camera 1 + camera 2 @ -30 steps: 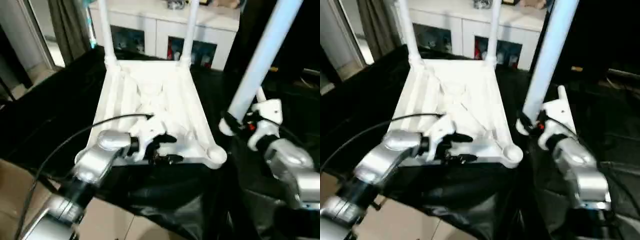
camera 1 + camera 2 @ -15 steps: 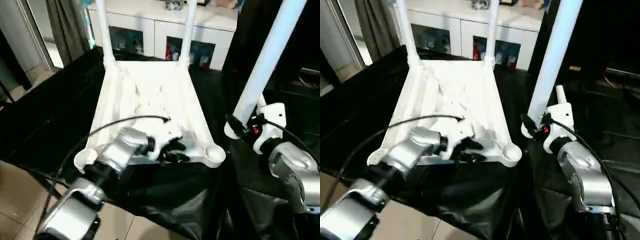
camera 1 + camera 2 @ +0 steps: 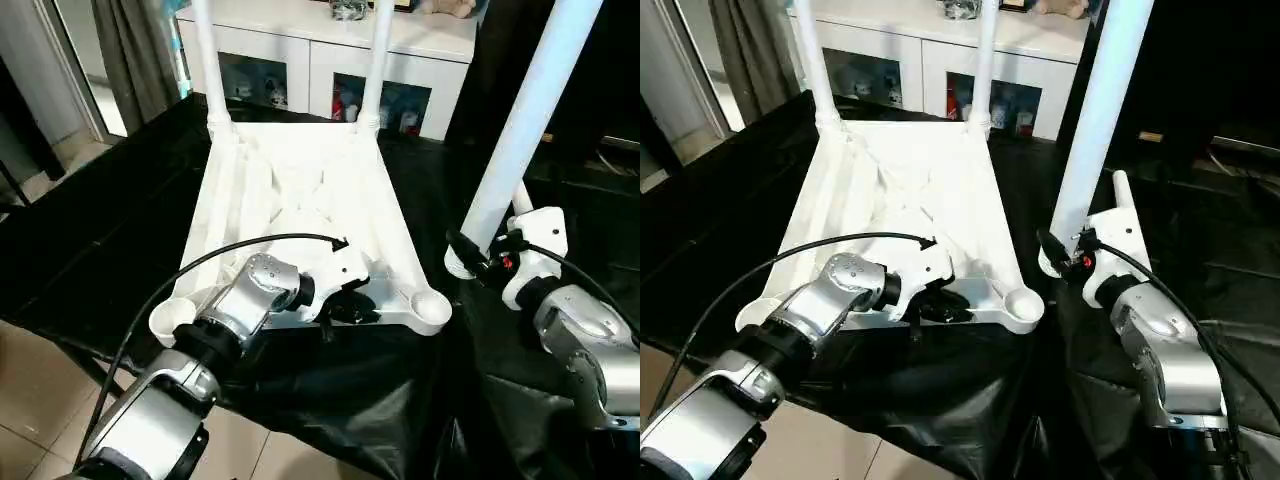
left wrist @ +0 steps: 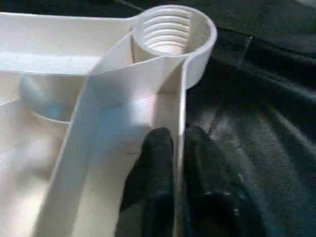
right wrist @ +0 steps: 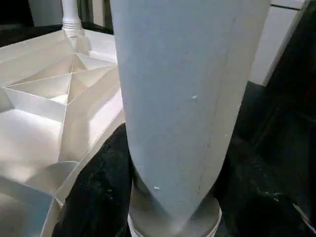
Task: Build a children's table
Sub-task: Pick table leg
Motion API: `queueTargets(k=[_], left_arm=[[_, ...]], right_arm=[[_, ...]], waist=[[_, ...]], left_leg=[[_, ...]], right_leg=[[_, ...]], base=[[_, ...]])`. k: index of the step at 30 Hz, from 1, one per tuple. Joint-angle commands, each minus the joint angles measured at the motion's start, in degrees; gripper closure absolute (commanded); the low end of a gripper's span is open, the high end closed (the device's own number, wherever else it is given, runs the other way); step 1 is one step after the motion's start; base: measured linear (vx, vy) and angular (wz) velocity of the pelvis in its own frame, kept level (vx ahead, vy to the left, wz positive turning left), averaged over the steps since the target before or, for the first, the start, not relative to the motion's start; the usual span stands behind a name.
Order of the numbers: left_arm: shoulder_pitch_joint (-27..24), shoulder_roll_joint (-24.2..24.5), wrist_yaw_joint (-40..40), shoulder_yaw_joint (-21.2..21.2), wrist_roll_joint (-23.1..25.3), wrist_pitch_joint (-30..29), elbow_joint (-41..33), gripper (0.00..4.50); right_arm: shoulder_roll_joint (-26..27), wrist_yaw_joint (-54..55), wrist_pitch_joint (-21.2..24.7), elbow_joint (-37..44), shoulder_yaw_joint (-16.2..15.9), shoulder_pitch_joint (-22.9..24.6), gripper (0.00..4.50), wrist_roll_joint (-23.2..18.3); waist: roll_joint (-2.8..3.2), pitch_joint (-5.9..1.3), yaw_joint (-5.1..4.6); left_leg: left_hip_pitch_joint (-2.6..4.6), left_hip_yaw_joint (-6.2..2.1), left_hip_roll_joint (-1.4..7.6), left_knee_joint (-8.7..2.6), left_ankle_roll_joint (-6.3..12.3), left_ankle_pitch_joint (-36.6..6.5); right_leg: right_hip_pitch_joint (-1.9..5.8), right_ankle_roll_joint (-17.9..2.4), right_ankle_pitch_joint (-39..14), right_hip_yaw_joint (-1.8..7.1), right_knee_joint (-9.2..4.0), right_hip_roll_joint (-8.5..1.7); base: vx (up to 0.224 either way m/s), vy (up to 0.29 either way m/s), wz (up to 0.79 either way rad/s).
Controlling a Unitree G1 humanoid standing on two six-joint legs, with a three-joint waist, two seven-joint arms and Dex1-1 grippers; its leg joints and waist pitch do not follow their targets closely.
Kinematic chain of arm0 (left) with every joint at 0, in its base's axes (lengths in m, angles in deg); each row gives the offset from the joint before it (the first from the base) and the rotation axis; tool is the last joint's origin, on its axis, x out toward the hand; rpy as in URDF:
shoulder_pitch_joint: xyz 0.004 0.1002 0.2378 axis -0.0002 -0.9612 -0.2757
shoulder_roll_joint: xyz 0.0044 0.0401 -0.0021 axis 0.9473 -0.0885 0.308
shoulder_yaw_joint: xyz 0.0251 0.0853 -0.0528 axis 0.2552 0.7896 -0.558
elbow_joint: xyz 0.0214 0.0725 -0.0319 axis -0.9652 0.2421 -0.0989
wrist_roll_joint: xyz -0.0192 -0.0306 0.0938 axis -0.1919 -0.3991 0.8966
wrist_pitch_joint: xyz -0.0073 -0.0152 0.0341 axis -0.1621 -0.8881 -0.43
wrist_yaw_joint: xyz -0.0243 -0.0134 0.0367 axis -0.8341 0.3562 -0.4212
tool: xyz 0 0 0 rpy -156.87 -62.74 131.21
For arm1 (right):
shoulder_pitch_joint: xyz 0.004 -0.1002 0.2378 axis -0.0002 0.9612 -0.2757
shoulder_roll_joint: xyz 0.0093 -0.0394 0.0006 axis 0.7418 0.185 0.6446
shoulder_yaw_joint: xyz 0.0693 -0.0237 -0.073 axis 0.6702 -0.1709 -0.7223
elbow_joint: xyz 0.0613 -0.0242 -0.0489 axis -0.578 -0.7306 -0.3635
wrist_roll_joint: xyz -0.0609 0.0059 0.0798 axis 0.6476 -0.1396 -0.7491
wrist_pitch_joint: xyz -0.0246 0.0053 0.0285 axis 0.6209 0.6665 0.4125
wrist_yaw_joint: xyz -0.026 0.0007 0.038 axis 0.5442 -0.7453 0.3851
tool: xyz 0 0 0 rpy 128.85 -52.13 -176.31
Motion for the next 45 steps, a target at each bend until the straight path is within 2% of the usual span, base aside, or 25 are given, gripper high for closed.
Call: queueTargets(k=[1, 4, 5, 7, 8, 11, 14, 15, 16, 17, 18, 19, 21, 22, 23, 24, 26, 31, 33, 34, 36, 37, 38, 40, 45], left_arm=[[0.07, 0.57, -0.1, -0.08, 1.0, 0.15, 1.12, 4.33], [-0.28, 0.71, -0.1, -0.01, 1.22, 0.33, 1.1, 4.42], [-0.8, 1.24, -0.5, 0.4, 1.77, 0.53, 0.78, 4.42], [-1.87, 2.63, -1.23, 1.07, 2.86, 0.98, -0.13, 4.42], [-2.12, 2.98, -1.36, 1.09, 2.99, 0.99, -0.46, 4.42], [-5.64, 7.1, -2.3, -0.77, 1.56, -1.78, -7.79, 4.5], [-9.72, 11.35, -2.55, -3.34, 0.04, -5.0, -16.48, 4.5], [-11.36, 12.91, -2.28, -4.43, -0.28, -6.01, -19.86, 4.5], [-11.91, 13.42, -2.17, -4.81, -0.36, -6.27, -20.96, 4.5], [-13.1, 14.55, -1.92, -5.6, -0.46, -6.86, -23.23, 4.5], [-14.94, 16.24, -1.51, -6.77, -0.25, -7.71, -26.53, 4.5], [-16.54, 17.67, -1.11, -7.8, -0.07, -8.71, -29.44, 4.5], [-17.75, 18.71, -0.75, -8.39, -0.04, -9.78, -31.83, 4.5], [-19.0, 19.58, -0.27, -9.24, -0.17, -10.83, -34.33, 4.5], [-19.69, 20.02, 0.02, -9.71, -0.33, -11.48, -35.75, 4.5], [-21.11, 20.7, 0.99, -10.66, -1.11, -13.16, -39.49, 4.5], [-21.31, 20.53, 1.31, -10.94, -1.48, -12.67, -40.07, 4.5], [-20.7, 18.48, 1.06, -10.48, -3.11, -8.34, -38.97, 4.5], [-20.48, 16.84, 0.1, -9.61, -4.12, -8.25, -38.77, 4.5], [-20.42, 16.57, -0.12, -9.45, -4.35, -8.36, -38.7, 4.5], [-20.21, 16.14, -0.91, -7.96, -3.92, -8.35, -37.8, 4.5], [-20.18, 16.09, -1.01, -7.68, -3.79, -8.23, -37.59, 4.5], [-20.06, 15.83, -0.84, -7.45, -3.55, -7.62, -36.76, 4.5], [-19.96, 15.7, -0.72, -6.9, -2.99, -6.45, -35.64, 4.5], [-19.48, 15.52, -0.87, -6.8, -2.21, -4.78, -33.95, 4.5]], right_arm=[[-0.6, -0.08, 0.18, 0.78, -0.22, -0.14, 2.57, 0.14], [-0.5, -0.16, 0.1, 0.7, -0.42, -0.28, 2.57, 0.16], [-0.32, -0.25, 0.08, 0.54, -0.67, -0.5, 2.57, 0.15], [0.18, -0.75, 0.3, 0.17, -1.07, -1.02, 2.57, -0.29], [0.33, -0.94, 0.44, 0.07, -1.12, -1.17, 2.57, -0.55], [1.42, -2.98, 0.95, -1.43, -1.97, -2.6, 2.57, -2.3], [2.42, -3.97, 0.17, -3.51, -2.91, -3.92, 2.57, -2.56], [2.8, -4.11, -0.37, -4.46, -3.26, -4.42, 2.57, -2.38], [2.94, -4.11, -0.57, -4.83, -3.39, -4.6, 2.57, -2.27], [3.29, -4.17, -1.02, -5.71, -3.69, -5.06, 2.57, -2.05], [4.0, -4.31, -1.7, -7.09, -4.16, -5.86, 2.57, -1.7], [4.65, -4.47, -2.28, -8.27, -4.67, -6.6, 2.57, -1.37], [5.03, -4.65, -2.63, -9.01, -4.99, -7.1, 2.57, -1.22], [5.68, -4.92, -2.99, -9.99, -5.54, -7.9, 2.58, -1.11], [6.06, -5.11, -3.18, -10.54, -5.88, -8.39, 2.59, -1.08], [7.19, -5.64, -3.89, -12.44, -6.89, -10.2, 2.59, -0.98], [7.6, -5.86, -4.15, -13.18, -7.29, -10.93, 2.59, -0.91], [9.02, -10.23, -2.46, -15.1, -9.59, -13.81, 2.59, -2.6], [8.93, -14.93, 0.12, -15.3, -11.27, -14.87, 2.59, -4.36], [8.85, -15.51, 0.55, -15.39, -11.5, -15.01, 2.59, -4.43], [8.21, -17.31, 0.42, -16.28, -12.93, -15.68, 2.59, -3.58], [8.12, -17.53, 0.53, -16.36, -13.09, -15.76, 2.59, -3.53], [7.79, -18.48, 1.16, -16.15, -13.5, -15.79, 2.59, -3.63], [7.07, -19.98, 2.32, -15.47, -14.31, -15.57, 2.59, -3.64], [5.17, -21.08, 3.05, -15.39, -15.68, -14.91, 2.59, -2.24]], waist=[[-0.85, -3.26, -0.06], [-0.98, -3.22, -0.17], [-1.29, -3.23, -0.2], [-1.13, -3.19, -0.21], [-1.32, -3.19, -0.27], [-1.42, -3.17, -0.6], [-1.37, -3.2, -1.46], [-1.14, -3.03, -1.61], [-1.36, -2.96, -1.68], [-1.23, -2.96, -1.62], [-1.48, -3.1, -1.6], [-1.43, -3.03, -1.79], [-1.26, -3.19, -1.87], [-1.39, -3.15, -1.73], [-1.4, -3.38, -1.78], [-1.52, -3.48, -1.67], [-1.27, -3.46, -1.31], [-1.26, -3.57, -0.24], [-1.55, -3.59, 0.46], [-1.47, -3.63, 0.66], [-1.94, -3.62, 1.04], [-1.87, -3.62, 1.19], [-2.09, -3.62, 1.32], [-2.05, -3.59, 1.57], [-2.43, -3.2, 1.52]], left_leg=[[-0.27, -0.1, 1.96, -4.04, 2.27, -5.28], [-0.36, -0.14, 1.99, -4.12, 2.3, -5.2], [-0.36, -0.13, 2.06, -4.13, 2.46, -5.08], [-0.42, -0.17, 2.07, -4.19, 2.54, -4.86], [-0.54, -0.27, 2.11, -4.25, 2.6, -4.75], [-0.59, -0.25, 2.11, -4.27, 2.86, -4.66], [-1.11, -0.61, 2.41, -4.51, 2.29, -4.47], [-0.72, -0.39, 2.4, -4.48, 2.15, -5.11], [-0.61, -0.26, 2.36, -4.48, 2.14, -5.5], [-0.54, -0.25, 2.45, -4.57, 1.91, -5.4], [-0.75, -0.34, 2.54, -4.63, 1.97, -4.26], [-0.95, -0.42, 2.5, -4.7, 2.05, -3.83], [-0.84, -0.22, 2.45, -4.47, 2.58, -2.12], [-0.64, -0.05, 2.39, -4.42, 2.83, -1.96], [-0.95, -0.05, 2.26, -4.3, 3.18, -0.47], [-0.99, -0.01, 2.34, -4.28, 3.65, 0.79], [-0.88, 0.16, 2.24, -4.08, 4.37, 2.15], [-0.51, 0.41, 2.4, -4.06, 4.81, 3.46], [-0.24, 0.61, 2.57, -4.06, 5.14, 2.88], [-0.26, 0.62, 2.61, -4.03, 5.18, 2.91], [-0.21, 0.9, 2.74, -4.02, 5.25, 3.33], [-0.17, 0.97, 2.76, -4.0, 5.25, 3.39], [-0.15, 1.22, 2.78, -4.0, 5.14, 3.24], [0.0, 1.46, 2.8, -4.0, 4.93, 2.55], [-0.03, 1.72, 2.91, -4.29, 3.51, -1.69]], right_leg=[[3.35, -13.41, -4.69, 2.26, -5.45, -4.8], [3.28, -12.91, -5.59, 2.26, -5.47, -4.74], [3.24, -12.87, -5.3, 2.25, -5.5, -4.78], [3.21, -12.73, -5.29, 2.22, -5.42, -4.86], [3.3, -12.63, -5.15, 2.2, -5.28, -4.93], [3.19, -12.99, -4.89, 2.14, -5.29, -5.06], [3.31, -13.43, -5.07, 1.99, -4.71, -5.42], [2.78, -13.38, -5.86, 1.93, -5.02, -5.12], [2.65, -13.53, -6.26, 1.92, -5.18, -5.02], [2.6, -13.81, -5.86, 1.93, -5.05, -4.96], [2.83, -14.18, -3.65, 1.83, -4.69, -5.09], [2.86, -14.18, -2.92, 1.82, -4.55, -5.08], [2.82, -14.62, 0.95, 1.86, -4.29, -4.99], [2.65, -14.74, 1.51, 1.86, -4.37, -4.83], [3.04, -15.27, 4.17, 1.93, -3.87, -4.89], [2.91, -15.66, 6.6, 1.81, -3.59, -4.8], [2.79, -15.76, 9.03, 1.79, -3.49, -4.61], [2.72, -16.12, 12.63, 1.76, -2.99, -4.53], [2.61, -16.4, 12.37, 1.71, -2.96, -4.61], [2.64, -16.45, 12.3, 1.69, -2.92, -4.72], [2.53, -16.08, 11.7, 1.57, -2.89, -4.81], [2.46, -15.99, 11.48, 1.55, -2.88, -4.85], [2.43, -15.65, 10.83, 1.5, -2.94, -4.78], [2.23, -15.21, 9.41, 1.43, -3.05, -4.86], [1.87, -13.27, 0.51, 1.24, -3.86, -5.26]], base=[[0.0, 0.0, 0.0], [0.0, 0.0, 0.0], [0.0, 0.0, 0.0], [0.0, 0.0, 0.0], [0.0, 0.0, 0.0], [0.0, 0.0, 0.0], [0.0, 0.0, 0.0], [0.0, 0.0, 0.0], [0.0, 0.0, 0.0], [0.0, 0.0, 0.0], [0.0, 0.0, 0.0], [0.0, 0.0, 0.0], [0.0, 0.0, 0.0], [0.0, 0.0, 0.0], [0.0, 0.0, 0.0], [0.0, 0.0, 0.0], [0.0, 0.0, 0.0], [0.0, 0.0, 0.0], [0.0, 0.0, 0.0], [0.0, 0.0, 0.0], [0.0, 0.0, 0.0], [0.0, 0.0, 0.0], [0.0, 0.0, 0.0], [0.0, 0.0, 0.0], [0.0, 0.0, 0.0]])
